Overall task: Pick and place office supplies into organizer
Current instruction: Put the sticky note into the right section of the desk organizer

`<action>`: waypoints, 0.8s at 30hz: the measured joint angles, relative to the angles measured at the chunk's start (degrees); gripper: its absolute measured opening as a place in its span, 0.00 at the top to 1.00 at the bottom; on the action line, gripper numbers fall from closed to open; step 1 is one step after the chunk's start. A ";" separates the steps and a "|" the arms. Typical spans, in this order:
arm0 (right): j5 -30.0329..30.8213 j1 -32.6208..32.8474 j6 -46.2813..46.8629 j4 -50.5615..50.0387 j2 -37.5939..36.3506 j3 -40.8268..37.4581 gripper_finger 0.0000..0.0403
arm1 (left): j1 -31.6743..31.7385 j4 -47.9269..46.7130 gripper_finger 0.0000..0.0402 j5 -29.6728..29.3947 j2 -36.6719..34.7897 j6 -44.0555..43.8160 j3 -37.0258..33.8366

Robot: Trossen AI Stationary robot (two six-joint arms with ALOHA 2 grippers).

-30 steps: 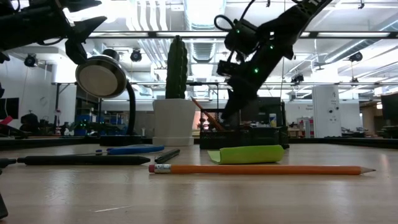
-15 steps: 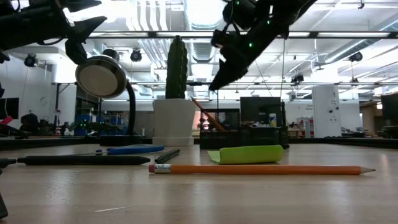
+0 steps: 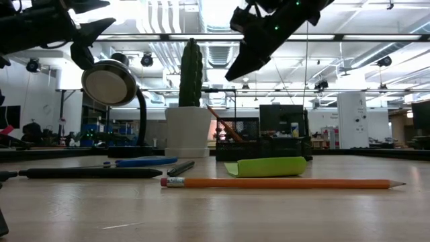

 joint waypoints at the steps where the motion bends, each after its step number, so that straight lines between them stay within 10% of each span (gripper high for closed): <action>1: 0.02 0.38 0.00 -0.31 -0.11 0.00 0.75 | 0.00 0.02 0.68 0.00 0.04 0.00 0.00; 24: 0.08 6.70 -0.35 -7.49 -7.89 -0.02 0.67 | -0.02 -0.06 0.68 -0.04 0.08 0.00 0.00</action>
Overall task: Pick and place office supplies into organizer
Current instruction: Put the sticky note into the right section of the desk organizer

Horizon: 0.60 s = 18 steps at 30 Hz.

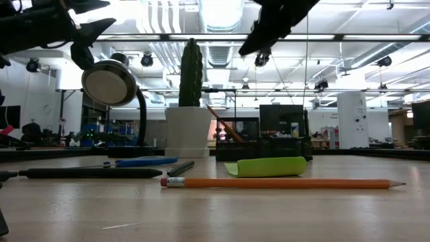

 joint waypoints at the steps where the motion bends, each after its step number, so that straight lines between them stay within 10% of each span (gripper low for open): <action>1: -0.01 0.02 -0.01 0.01 -0.51 0.00 0.67 | 0.00 0.00 0.68 0.00 0.00 0.00 0.00; 18: -3.65 8.94 11.79 0.51 -2.10 -0.03 0.68 | 0.00 0.35 0.68 -0.95 0.30 -0.10 0.00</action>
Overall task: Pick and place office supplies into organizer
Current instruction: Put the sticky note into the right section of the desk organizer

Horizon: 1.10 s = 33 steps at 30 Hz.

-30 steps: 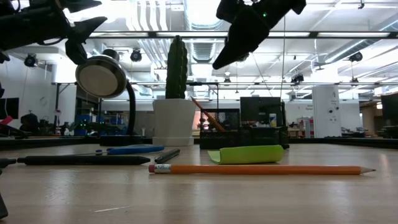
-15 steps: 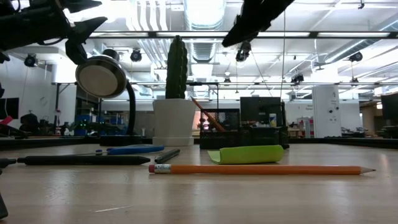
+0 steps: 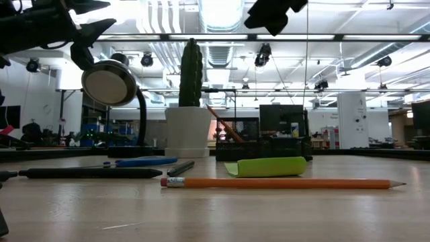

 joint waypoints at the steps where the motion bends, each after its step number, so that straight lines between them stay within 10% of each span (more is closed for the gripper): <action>1: 0.94 0.73 0.43 -0.03 0.17 -0.04 0.68 | -0.02 0.00 0.68 -0.05 -0.02 -0.01 0.00; 33: 9.85 11.50 13.59 0.52 11.07 -0.06 0.50 | 0.02 0.54 0.68 -1.28 -1.05 0.07 0.00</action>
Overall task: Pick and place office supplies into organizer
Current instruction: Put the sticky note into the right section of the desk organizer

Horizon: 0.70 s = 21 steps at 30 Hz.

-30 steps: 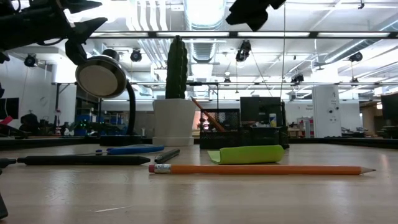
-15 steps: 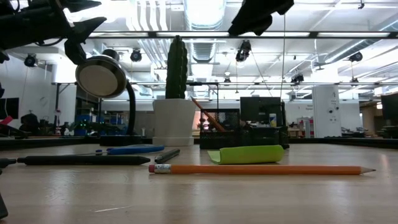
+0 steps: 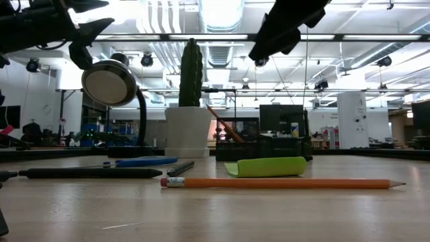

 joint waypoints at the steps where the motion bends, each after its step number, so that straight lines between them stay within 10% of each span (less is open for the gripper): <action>1: -0.03 0.30 0.13 -0.01 0.09 0.02 0.50 | 0.00 -0.02 0.68 0.00 -0.02 0.00 0.00; 21: -0.30 4.33 -0.02 4.03 7.06 0.00 0.50 | 0.00 -0.56 0.68 0.04 0.09 0.04 0.00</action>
